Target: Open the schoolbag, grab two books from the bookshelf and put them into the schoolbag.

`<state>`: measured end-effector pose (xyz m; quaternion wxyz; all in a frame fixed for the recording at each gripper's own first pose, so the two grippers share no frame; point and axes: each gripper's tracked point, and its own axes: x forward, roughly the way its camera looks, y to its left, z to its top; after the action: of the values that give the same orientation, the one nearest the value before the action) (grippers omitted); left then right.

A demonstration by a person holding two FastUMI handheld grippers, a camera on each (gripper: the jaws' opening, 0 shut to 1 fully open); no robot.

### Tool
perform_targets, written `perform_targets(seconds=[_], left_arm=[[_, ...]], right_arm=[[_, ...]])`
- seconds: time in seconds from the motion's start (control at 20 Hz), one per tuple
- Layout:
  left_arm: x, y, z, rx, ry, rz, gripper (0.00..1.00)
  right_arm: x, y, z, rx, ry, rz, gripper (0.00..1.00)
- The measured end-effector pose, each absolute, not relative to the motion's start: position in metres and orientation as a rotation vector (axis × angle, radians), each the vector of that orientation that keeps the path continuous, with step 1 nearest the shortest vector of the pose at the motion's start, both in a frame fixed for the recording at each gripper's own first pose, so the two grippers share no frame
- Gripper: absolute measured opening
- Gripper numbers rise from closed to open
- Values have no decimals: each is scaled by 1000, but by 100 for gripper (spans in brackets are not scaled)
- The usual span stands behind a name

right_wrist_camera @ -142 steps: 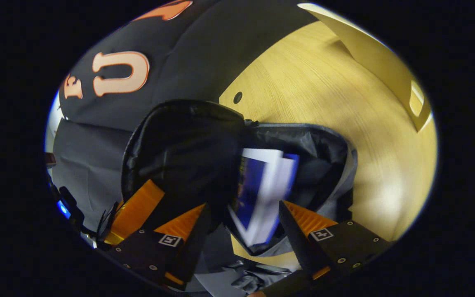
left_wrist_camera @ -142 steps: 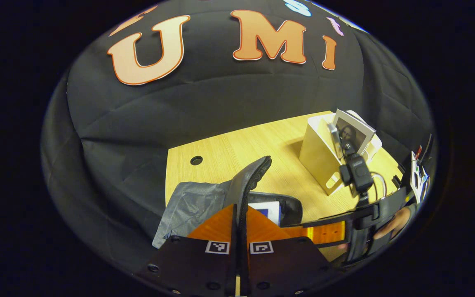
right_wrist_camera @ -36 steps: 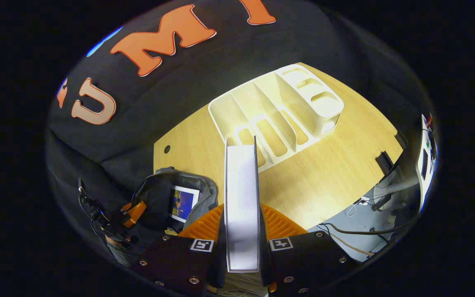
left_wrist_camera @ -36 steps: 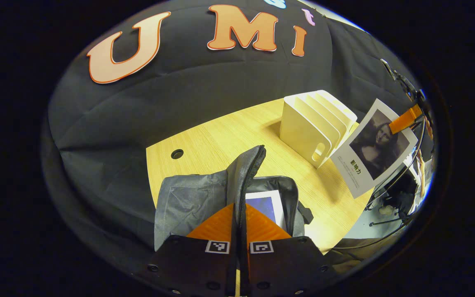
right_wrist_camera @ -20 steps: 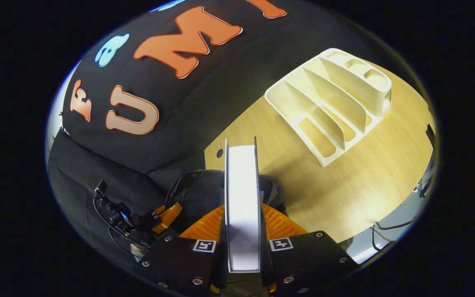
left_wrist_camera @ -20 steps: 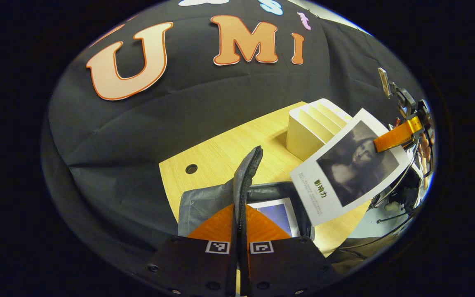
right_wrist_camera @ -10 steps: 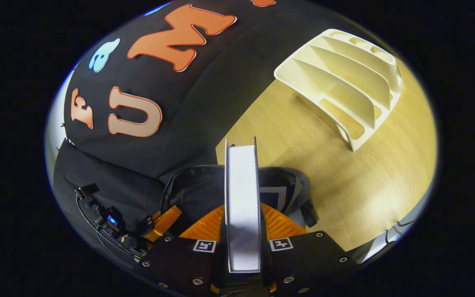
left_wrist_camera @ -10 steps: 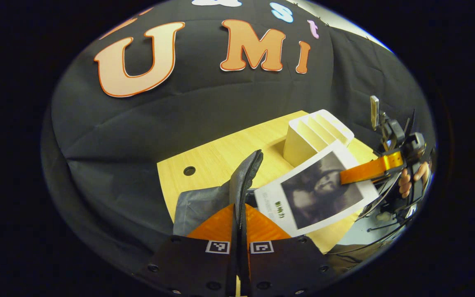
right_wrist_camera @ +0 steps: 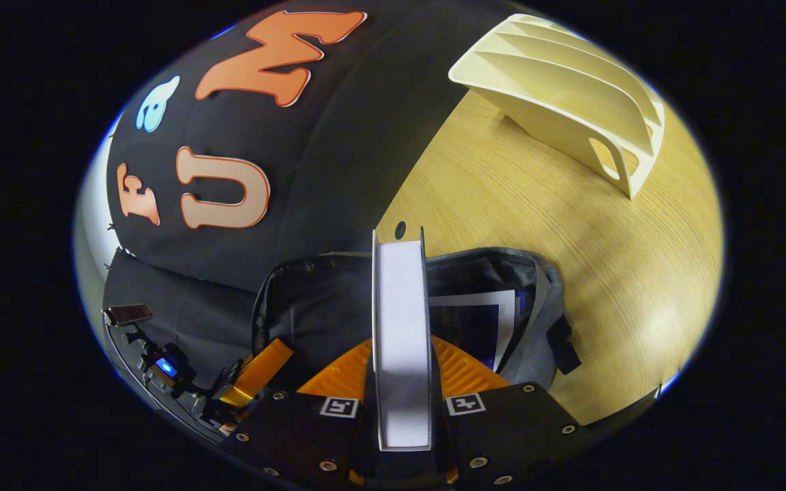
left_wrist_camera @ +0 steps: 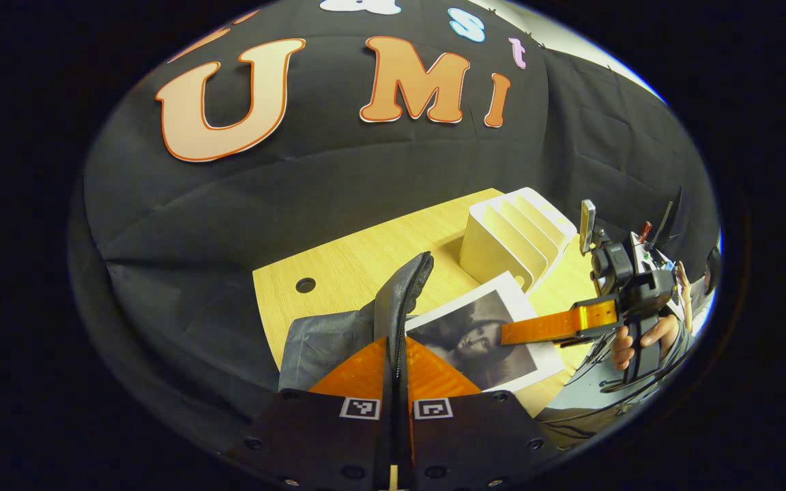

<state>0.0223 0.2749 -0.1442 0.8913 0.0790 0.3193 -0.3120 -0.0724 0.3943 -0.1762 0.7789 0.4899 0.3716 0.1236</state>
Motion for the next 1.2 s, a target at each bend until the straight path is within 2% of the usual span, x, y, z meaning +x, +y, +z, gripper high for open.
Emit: perform_targets(seconds=[0.8, 1.05, 1.15, 1.2], left_arm=[[14, 262, -144, 159, 675, -676, 4], [12, 254, -144, 155, 679, -673, 4], [12, 253, -146, 158, 683, -670, 4], [13, 254, -147, 168, 686, -660, 4]], right_arm=[[-52, 446, -214, 1132, 819, 259, 33], [-45, 457, -230, 1130, 869, 234, 35], [-52, 459, -236, 1096, 934, 225, 37], [-56, 460, -239, 1067, 968, 219, 45]])
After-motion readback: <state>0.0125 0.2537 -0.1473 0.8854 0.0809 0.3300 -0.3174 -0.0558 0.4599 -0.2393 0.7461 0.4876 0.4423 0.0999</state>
